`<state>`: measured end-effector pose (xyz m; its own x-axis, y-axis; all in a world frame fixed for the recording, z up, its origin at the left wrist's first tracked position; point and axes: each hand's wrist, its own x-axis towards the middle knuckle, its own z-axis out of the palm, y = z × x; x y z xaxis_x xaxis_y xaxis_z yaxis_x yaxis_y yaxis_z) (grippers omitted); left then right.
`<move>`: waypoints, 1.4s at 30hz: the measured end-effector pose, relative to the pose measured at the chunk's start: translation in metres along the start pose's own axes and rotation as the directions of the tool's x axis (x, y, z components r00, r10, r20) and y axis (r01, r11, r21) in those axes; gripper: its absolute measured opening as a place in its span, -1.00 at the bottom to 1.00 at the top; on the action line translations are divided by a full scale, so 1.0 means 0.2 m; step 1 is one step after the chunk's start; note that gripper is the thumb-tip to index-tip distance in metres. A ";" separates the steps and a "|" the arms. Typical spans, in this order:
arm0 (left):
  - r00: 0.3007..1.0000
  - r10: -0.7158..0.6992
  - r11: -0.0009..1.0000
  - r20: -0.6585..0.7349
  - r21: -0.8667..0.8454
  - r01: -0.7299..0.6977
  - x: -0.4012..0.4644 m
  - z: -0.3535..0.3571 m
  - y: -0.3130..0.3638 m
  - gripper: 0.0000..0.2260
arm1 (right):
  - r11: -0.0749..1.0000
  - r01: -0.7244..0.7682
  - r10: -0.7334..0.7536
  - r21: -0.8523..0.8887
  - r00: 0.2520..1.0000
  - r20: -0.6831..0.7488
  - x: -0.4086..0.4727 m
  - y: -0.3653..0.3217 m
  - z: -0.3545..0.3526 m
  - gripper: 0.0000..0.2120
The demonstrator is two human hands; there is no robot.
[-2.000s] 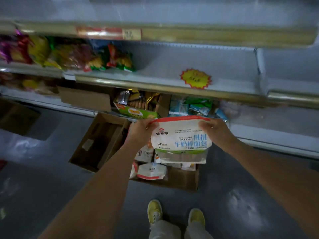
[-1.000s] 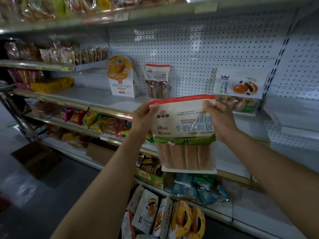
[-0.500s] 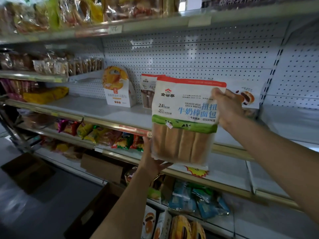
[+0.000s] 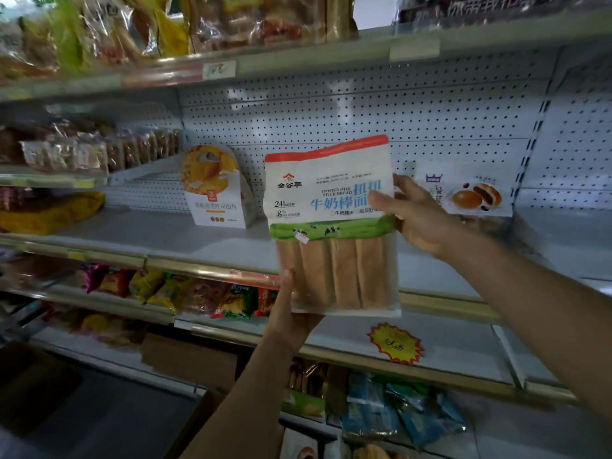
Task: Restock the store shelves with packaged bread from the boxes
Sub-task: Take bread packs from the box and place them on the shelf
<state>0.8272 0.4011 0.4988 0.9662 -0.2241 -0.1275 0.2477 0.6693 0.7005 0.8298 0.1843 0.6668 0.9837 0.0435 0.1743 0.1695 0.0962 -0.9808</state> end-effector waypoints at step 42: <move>0.959 0.284 0.611 0.003 0.770 -0.183 1.97 0.06 -0.04 -0.56 | 0.946 -0.184 0.079 -0.267 0.929 -0.361 1.43 1.10 -0.64 -0.21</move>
<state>1.2045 0.2996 0.4516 0.9966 -0.0268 0.0783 -0.0805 -0.0959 0.9921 1.1554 0.0911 0.4888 0.9490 -0.3108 0.0532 -0.0047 -0.1826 -0.9832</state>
